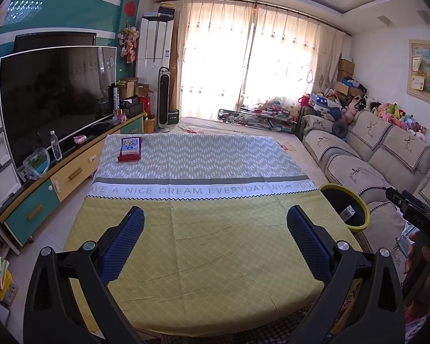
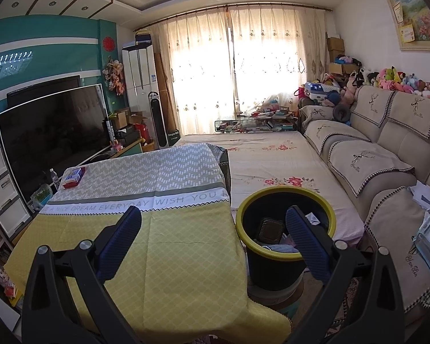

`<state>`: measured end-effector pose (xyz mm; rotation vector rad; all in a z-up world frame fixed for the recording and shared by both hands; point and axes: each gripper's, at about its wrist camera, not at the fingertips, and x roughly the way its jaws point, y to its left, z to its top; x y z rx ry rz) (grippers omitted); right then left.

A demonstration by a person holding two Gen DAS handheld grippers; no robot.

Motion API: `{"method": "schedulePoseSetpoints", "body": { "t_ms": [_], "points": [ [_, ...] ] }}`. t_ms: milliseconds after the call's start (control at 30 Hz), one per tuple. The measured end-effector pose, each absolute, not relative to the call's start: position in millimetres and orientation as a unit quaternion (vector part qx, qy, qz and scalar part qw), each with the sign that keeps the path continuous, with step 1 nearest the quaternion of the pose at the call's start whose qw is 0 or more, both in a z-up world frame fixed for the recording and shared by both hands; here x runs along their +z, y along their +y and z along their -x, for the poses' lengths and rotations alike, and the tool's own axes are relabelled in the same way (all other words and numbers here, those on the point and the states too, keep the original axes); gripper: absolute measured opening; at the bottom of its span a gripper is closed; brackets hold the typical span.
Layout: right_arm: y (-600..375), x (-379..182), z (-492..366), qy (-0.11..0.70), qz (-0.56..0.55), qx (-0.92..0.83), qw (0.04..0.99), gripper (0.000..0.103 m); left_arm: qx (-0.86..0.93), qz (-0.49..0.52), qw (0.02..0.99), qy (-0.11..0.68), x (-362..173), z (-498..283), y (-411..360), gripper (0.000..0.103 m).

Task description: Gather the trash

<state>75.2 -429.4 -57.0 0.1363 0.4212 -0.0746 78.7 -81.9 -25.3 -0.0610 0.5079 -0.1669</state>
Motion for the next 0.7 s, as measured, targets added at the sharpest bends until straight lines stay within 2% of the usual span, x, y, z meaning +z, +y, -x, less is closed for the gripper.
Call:
{"method": "schedulePoseSetpoints", "body": {
  "t_ms": [700],
  "points": [
    [-430.1, -56.6, -76.7, 0.211, -0.068, -0.038, 0.974, 0.096, -0.086, 0.032, 0.963, 0.252, -27.0, -79.7, -81.8, 0.098]
  ]
}}
